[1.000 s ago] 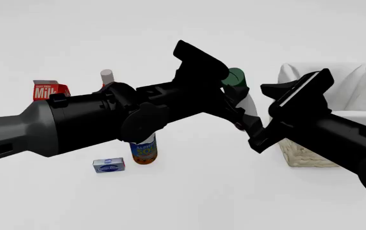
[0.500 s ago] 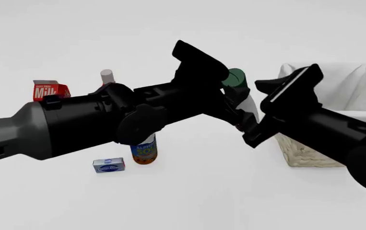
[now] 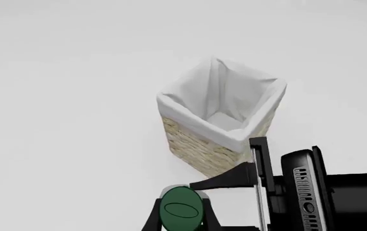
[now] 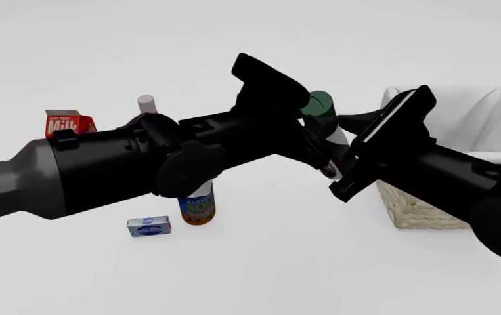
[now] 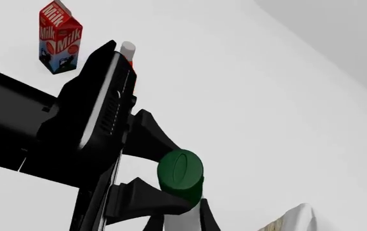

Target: Pick the salad dressing and place it in the basket.

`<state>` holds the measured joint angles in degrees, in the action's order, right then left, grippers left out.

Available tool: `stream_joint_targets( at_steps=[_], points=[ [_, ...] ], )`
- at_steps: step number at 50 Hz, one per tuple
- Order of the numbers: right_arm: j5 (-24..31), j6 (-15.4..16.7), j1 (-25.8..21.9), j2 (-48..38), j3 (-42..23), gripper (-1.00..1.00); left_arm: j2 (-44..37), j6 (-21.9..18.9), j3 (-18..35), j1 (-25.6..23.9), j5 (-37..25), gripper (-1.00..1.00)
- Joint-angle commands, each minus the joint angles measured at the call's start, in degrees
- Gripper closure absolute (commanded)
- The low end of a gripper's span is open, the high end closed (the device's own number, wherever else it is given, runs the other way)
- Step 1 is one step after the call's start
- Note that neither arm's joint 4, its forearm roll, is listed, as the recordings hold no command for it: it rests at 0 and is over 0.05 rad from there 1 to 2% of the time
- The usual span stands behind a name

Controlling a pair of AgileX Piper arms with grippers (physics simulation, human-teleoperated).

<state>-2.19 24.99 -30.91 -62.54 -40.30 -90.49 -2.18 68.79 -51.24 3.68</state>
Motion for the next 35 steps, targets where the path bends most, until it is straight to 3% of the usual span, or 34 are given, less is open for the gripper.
stream_joint_targets(
  at_steps=[1,25,26,35],
  points=[
    [-0.75,1.49,-0.53,1.09,-0.13,1.0,0.25,-0.57,-0.08,-0.64,0.0,1.0],
    [-1.24,1.99,-1.58,2.11,0.64,1.0,0.83,-0.77,-0.26,-0.86,0.0,1.0],
    [-1.25,1.93,-1.6,2.07,0.66,1.0,1.21,-1.3,-0.53,-1.12,0.17,-1.0],
    [-1.45,1.89,-1.71,1.87,0.8,1.0,3.35,-0.26,0.16,-0.86,-0.86,-1.0]
  ],
)
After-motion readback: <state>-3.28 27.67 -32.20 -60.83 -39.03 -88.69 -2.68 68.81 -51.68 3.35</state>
